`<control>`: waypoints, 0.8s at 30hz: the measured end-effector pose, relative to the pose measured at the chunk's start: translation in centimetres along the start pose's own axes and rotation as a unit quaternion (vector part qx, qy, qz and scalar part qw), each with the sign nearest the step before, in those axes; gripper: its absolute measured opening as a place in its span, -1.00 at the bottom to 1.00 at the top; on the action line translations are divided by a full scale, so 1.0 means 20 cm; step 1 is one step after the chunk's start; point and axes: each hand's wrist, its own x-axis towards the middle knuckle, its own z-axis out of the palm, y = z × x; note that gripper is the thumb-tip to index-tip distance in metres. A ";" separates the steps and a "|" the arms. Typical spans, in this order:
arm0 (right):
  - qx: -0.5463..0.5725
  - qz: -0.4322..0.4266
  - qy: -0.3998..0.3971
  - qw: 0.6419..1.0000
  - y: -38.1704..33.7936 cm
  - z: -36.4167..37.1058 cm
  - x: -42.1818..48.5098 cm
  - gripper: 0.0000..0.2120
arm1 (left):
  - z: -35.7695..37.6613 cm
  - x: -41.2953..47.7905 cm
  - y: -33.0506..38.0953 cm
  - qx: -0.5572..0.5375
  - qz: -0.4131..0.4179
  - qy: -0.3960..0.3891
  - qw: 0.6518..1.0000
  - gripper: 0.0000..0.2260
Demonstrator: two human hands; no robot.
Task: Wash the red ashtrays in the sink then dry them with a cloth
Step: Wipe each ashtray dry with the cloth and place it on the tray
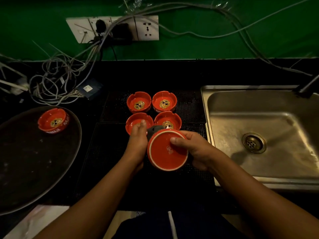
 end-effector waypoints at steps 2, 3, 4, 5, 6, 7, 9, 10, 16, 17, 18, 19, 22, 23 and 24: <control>0.033 -0.003 0.014 0.999 0.01 0.02 0.02 -0.67 | -0.02 0.01 -0.02 -0.014 0.021 0.010 1.000 -0.60; 0.053 -0.008 0.027 0.998 0.01 0.02 0.03 -0.66 | -0.04 0.01 -0.01 -0.017 0.010 -0.008 1.000 -0.59; 0.069 -0.013 0.039 0.997 0.02 0.02 0.03 -0.64 | -0.06 0.00 0.00 -0.017 -0.009 -0.036 0.999 -0.58; 0.075 -0.018 0.050 0.996 0.02 0.02 0.04 -0.63 | -0.08 0.00 0.01 -0.009 -0.027 -0.067 0.997 -0.58; 0.071 -0.023 0.058 0.996 0.02 0.03 0.04 -0.64 | -0.09 0.00 0.01 0.005 -0.040 -0.094 0.995 -0.56; 0.058 -0.030 0.062 0.996 0.03 0.03 0.04 -0.68 | -0.10 0.00 0.02 0.019 -0.049 -0.111 0.992 -0.55; 0.021 -0.052 0.064 0.996 0.05 0.05 0.05 -0.74 | -0.10 -0.01 0.01 0.013 -0.039 -0.124 0.991 -0.60; 0.007 -0.061 0.067 0.996 0.05 0.06 0.05 -0.75 | -0.10 -0.02 0.01 -0.001 -0.035 -0.124 0.992 -0.62; -0.060 -0.107 0.132 0.984 0.07 0.10 0.10 -0.62 | -0.12 -0.04 0.00 -0.097 -0.082 -0.126 0.984 -0.63; -0.063 -0.119 0.150 0.979 0.08 0.11 0.10 -0.60 | -0.12 -0.04 0.00 -0.110 -0.094 -0.123 0.982 -0.63; -0.063 -0.131 0.175 0.974 0.09 0.11 0.11 -0.59 | -0.13 -0.04 0.00 -0.127 -0.107 -0.120 0.979 -0.62; -0.060 -0.142 0.208 0.966 0.10 0.11 0.12 -0.59 | -0.14 -0.04 0.00 -0.144 -0.124 -0.117 0.975 -0.60; -0.030 -0.185 0.324 0.928 0.09 0.08 0.13 -0.76 | -0.19 -0.02 -0.01 -0.174 -0.156 -0.107 0.967 -0.57; -0.027 -0.205 0.348 0.914 0.07 0.07 0.12 -0.81 | -0.21 -0.02 -0.01 -0.179 -0.160 -0.106 0.965 -0.58; -0.035 -0.229 0.358 0.905 0.05 0.08 0.10 -0.83 | -0.22 -0.01 0.00 -0.184 -0.162 -0.108 0.963 -0.59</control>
